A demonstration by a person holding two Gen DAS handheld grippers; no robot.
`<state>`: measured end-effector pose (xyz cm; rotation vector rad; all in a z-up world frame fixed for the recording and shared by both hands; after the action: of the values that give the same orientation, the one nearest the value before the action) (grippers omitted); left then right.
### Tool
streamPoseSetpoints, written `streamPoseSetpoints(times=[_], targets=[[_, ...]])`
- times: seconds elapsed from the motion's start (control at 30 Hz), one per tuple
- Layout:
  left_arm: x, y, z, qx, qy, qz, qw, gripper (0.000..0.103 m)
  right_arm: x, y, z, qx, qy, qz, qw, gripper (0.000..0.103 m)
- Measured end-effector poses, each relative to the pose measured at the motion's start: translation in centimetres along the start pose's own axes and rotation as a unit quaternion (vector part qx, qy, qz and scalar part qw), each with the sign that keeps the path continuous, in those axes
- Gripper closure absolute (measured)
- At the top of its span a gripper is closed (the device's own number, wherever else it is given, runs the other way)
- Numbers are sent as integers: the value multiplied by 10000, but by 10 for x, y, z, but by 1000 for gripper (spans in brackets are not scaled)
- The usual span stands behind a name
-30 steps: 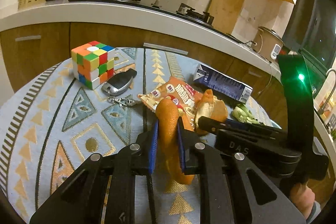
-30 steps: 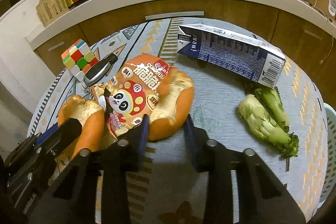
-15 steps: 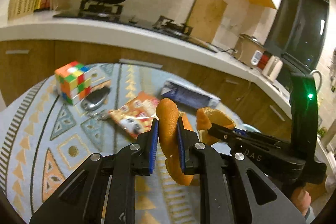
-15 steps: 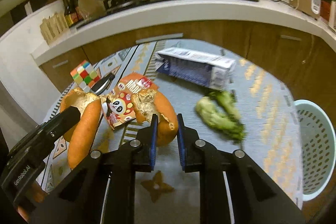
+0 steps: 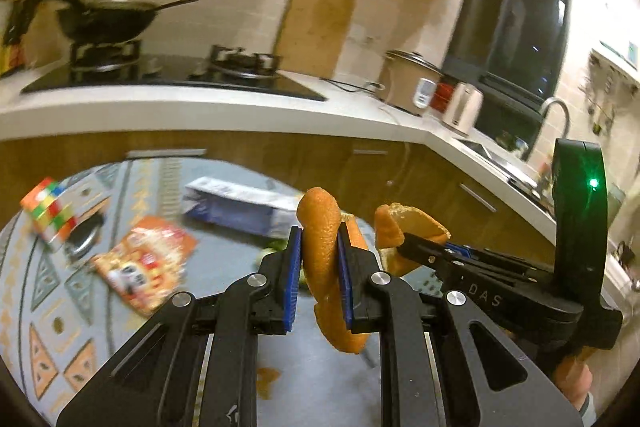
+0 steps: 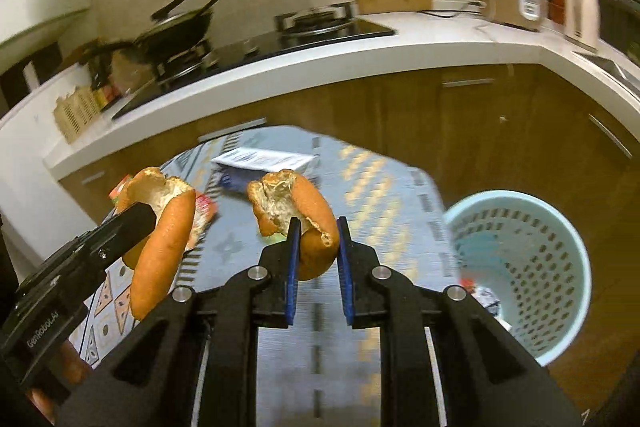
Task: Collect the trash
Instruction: 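Carry both bread rolls over the blue basket and open both grippers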
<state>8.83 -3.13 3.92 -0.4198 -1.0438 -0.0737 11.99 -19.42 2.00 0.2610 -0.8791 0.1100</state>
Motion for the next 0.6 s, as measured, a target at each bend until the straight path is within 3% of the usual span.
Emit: streamPoseSetpoints(times=[0.4, 0.47, 0.6], targets=[[-10, -88, -79, -569, 719, -586, 9941, 88, -7, -122, 28, -730, -127, -851, 9936, 88], [-15, -101, -98, -782, 968, -697, 9898, 88, -11, -143, 26, -841, -46, -1032, 9911, 88], [-28, -120, -128, -829, 1288, -808, 9849, 88, -29, -182, 14, -1021, 302, -1442, 9838, 88]])
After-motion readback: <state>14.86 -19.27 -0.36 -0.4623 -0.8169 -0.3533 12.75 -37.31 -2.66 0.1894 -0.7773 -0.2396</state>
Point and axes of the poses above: each gripper's, at about its wrist camera, not at the fingertips, and z roughly against the way its jaws point, y to its left, x to its top, the point moved 2 cm from there along -z, roughly the way its jaws point, and after that the axes turned 2 degrees about z, right-handed, at the moved point
